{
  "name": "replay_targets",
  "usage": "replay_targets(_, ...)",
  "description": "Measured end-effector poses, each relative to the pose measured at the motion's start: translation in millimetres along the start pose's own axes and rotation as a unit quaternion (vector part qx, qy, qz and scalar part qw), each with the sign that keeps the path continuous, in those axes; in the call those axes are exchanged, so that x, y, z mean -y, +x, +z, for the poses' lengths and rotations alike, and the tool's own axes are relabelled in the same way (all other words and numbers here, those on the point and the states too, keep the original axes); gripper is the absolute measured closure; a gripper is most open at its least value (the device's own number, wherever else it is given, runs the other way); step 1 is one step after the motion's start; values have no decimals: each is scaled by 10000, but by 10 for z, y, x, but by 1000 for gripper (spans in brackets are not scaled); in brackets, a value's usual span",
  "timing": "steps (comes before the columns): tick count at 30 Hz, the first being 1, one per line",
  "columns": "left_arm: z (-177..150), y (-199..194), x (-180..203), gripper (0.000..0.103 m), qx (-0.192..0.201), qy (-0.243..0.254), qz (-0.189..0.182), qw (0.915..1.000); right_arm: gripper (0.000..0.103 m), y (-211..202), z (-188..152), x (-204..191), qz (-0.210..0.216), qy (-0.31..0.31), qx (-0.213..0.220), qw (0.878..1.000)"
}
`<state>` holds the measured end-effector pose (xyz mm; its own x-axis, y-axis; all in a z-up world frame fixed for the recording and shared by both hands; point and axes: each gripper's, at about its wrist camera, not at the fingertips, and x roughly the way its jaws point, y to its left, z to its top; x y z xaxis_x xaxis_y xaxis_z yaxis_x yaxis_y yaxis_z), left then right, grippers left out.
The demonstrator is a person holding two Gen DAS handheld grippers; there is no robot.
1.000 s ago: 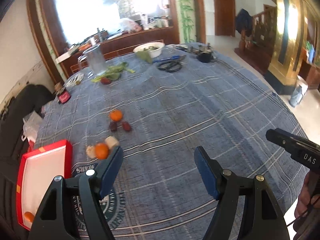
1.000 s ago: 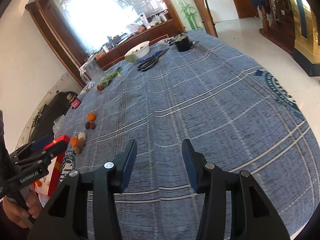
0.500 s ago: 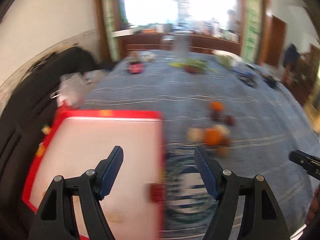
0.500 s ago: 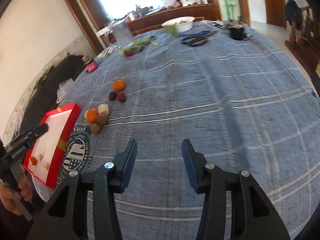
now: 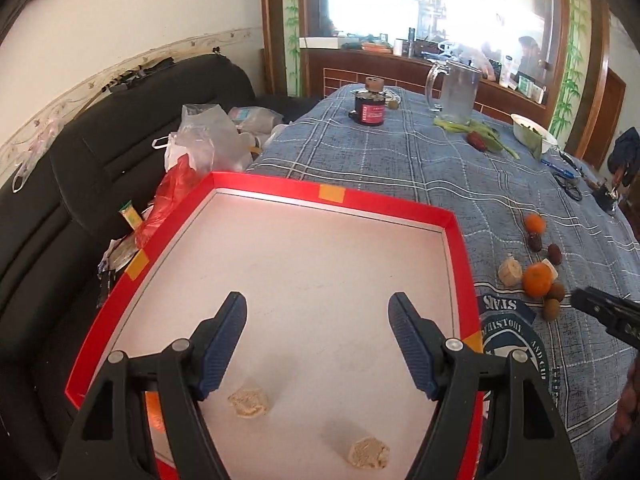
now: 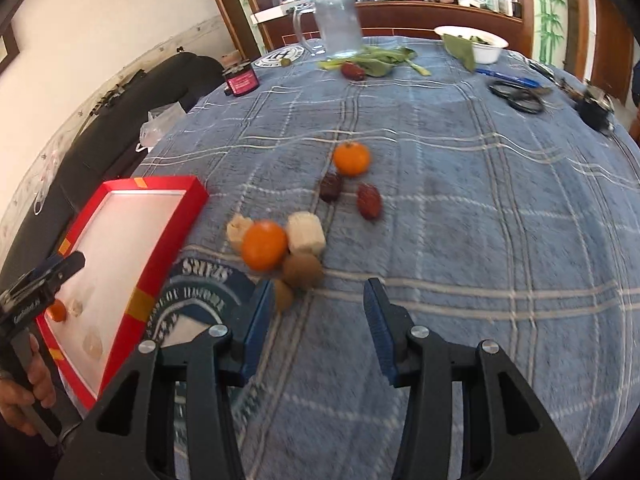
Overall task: Organize fruits
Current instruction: 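Move the left tool toward an orange while the right tool approaches a brown kiwi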
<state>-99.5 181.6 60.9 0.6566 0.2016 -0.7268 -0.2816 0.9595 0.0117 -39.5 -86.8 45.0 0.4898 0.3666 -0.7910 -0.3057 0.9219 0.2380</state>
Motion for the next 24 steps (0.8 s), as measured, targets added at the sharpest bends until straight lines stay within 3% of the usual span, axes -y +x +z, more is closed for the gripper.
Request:
replay_targets(12,-19,75,264,30,-115,272,-306,9991,54,204,72,-92,7,-179,-101,9998)
replay_targets(24,-41,-13,446,30,-153,489,-309,9982,62,355,77,-150,586,-122,-371,9975)
